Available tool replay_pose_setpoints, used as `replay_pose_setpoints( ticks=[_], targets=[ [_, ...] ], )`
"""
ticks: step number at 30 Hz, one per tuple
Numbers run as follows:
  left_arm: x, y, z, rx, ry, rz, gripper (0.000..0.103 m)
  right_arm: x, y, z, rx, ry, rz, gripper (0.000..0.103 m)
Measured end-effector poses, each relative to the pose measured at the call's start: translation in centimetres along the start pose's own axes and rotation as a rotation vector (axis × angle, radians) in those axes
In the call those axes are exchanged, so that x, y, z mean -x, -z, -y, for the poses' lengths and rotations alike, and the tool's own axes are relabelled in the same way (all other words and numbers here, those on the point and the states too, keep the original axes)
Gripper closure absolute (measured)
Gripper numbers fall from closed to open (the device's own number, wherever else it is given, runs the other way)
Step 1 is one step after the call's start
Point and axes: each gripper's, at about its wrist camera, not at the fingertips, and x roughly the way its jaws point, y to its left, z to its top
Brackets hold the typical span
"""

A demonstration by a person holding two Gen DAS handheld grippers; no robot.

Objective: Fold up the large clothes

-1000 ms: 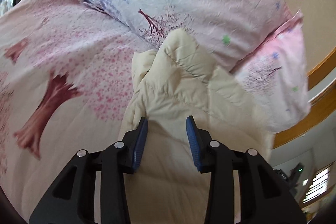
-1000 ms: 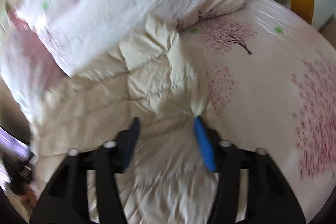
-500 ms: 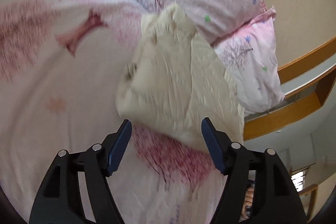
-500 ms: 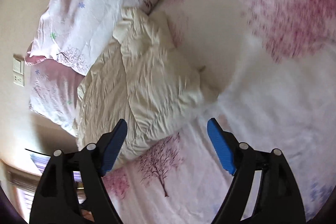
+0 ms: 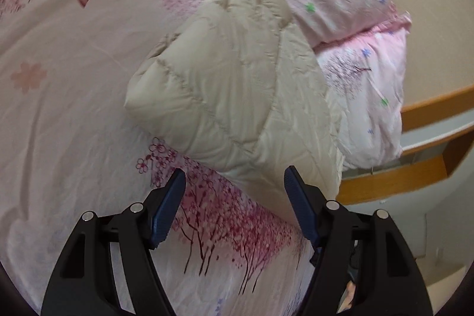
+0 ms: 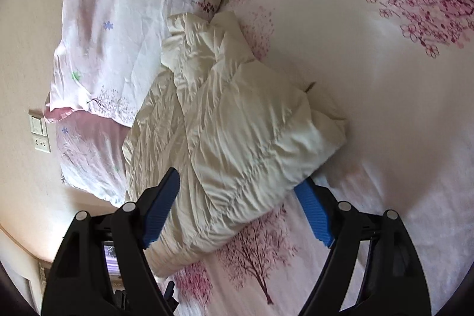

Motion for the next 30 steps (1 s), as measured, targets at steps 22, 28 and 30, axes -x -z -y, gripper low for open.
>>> replay_pose_setpoints(
  ticks=[22, 28, 30],
  targets=[
    [-0.8, -2.4, -2.2, 0.204, 0.096, 0.176, 0.084, 0.5, -0.6, -0.5, 0.066, -0.068, 0.091, 0.084],
    [1.8, -2.7, -1.0, 0.15, 0.142, 0.234, 0.091, 2.0, 0.4, -3.0, 0.141, -0.115, 0.084, 0.087],
    [3.1, -2.5, -1.0, 0.136, 0.153, 0.252, 0.091, 3.0, 1.3, -3.9, 0.171, -0.129, 0.069, 0.087]
  ],
)
